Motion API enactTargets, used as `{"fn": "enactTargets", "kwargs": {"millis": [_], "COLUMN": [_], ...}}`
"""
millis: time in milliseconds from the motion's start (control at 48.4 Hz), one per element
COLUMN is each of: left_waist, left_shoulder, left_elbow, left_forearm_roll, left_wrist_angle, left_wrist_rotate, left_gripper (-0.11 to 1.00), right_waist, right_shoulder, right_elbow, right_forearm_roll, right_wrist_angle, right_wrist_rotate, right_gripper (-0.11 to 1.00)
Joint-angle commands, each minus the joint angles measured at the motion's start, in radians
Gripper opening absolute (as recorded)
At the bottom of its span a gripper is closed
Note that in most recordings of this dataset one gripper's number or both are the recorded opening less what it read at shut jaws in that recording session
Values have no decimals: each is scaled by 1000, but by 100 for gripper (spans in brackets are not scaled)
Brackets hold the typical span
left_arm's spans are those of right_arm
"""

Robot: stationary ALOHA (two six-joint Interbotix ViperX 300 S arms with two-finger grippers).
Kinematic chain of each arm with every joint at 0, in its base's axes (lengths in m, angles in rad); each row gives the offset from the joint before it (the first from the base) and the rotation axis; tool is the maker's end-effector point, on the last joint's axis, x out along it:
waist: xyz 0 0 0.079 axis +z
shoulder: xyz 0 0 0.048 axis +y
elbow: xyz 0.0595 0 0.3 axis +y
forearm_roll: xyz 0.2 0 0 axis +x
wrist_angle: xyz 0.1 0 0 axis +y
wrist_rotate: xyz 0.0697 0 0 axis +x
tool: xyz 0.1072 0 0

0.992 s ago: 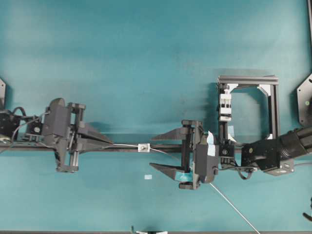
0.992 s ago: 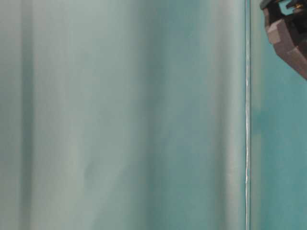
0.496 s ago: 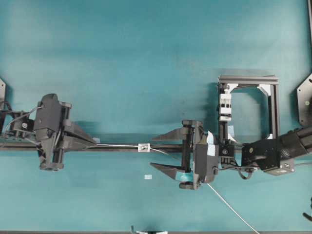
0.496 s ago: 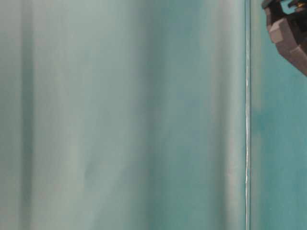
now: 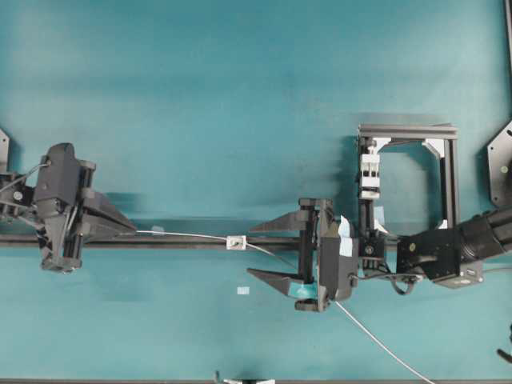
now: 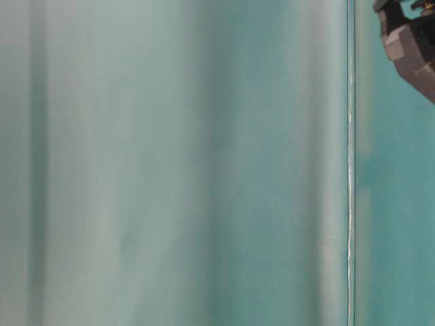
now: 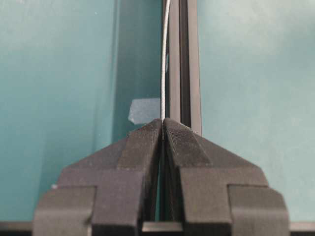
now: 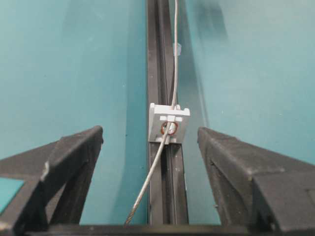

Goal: Insert the wire through the hole in the metal fitting marked with a red label. (retake)
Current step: 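Pull the wire leftward through the fitting with the left gripper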

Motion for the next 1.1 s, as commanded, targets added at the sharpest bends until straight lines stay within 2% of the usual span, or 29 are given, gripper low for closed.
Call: {"fn": "enactTargets", "kwargs": {"millis": [0,455,537,620,703,889,1075], "left_waist": [-6,-5,-3,-3,-3,-3,23], "left_shoulder": [-26,-31,-31,-31,-31,-31,-34], "left_elbow": [-5,-12,-12,-14,-14,-9,-6], "left_forearm_roll": [5,9,9,8,9,9,9], "left_wrist_angle": [3,3,2,3,2,-2,0], "left_wrist_rotate": [2,0,0,2,5,6,9], "left_gripper": [-10,-10,-6,3,19,72,75], "right_waist": [3,3,3,3,3,2,3], "right_shoulder": [-32,-34,-32,-32,-34,-34,-34], "right_elbow": [-5,-8,-8,-9,-9,-9,-8], "right_forearm_roll": [-3,-3,-3,-3,-3,-3,-3], "right_wrist_angle": [-3,-3,-3,-3,-3,-3,-3], "right_wrist_rotate": [2,2,2,2,2,2,0], "right_gripper": [86,86,86,85,85,85,85]}}
